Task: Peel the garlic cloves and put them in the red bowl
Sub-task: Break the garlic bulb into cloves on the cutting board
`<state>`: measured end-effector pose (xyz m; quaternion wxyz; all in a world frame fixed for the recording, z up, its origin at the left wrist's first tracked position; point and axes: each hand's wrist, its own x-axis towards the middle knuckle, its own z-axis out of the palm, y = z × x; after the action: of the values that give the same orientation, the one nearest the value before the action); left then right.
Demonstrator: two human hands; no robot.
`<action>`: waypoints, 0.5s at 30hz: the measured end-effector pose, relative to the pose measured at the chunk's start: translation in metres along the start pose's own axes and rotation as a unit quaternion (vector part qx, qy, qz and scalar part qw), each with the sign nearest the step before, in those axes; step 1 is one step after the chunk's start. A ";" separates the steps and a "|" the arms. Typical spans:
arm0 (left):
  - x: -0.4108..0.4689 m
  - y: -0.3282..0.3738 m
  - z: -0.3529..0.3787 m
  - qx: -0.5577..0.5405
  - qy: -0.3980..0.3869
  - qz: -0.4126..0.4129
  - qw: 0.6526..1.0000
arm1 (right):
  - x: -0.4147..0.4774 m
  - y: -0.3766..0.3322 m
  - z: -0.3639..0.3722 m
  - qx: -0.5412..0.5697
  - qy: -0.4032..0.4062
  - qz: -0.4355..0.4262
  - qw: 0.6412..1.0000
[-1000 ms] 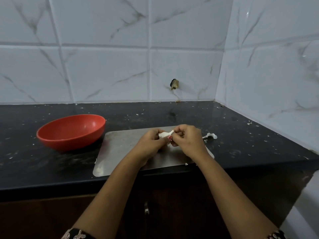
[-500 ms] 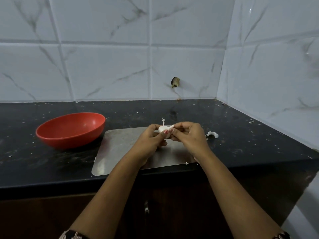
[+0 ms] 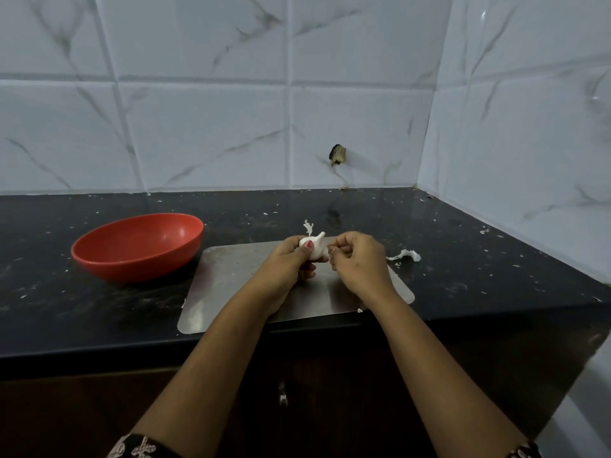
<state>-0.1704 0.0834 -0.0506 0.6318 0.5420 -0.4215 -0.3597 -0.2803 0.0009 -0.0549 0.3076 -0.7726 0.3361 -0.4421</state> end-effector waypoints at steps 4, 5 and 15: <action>-0.004 0.006 0.001 -0.047 -0.010 -0.010 0.999 | 0.004 0.003 -0.007 -0.032 0.010 0.010 0.999; -0.005 0.008 0.001 -0.058 -0.012 -0.013 0.998 | 0.006 0.005 -0.011 -0.029 0.019 0.020 0.999; -0.005 0.010 0.000 -0.035 -0.026 -0.022 0.999 | 0.030 0.041 -0.067 -0.273 0.051 0.089 0.957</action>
<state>-0.1728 0.0899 -0.0412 0.6315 0.5190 -0.4127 -0.4018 -0.3381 -0.0586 -0.0443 0.1057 -0.7704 0.5269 -0.3431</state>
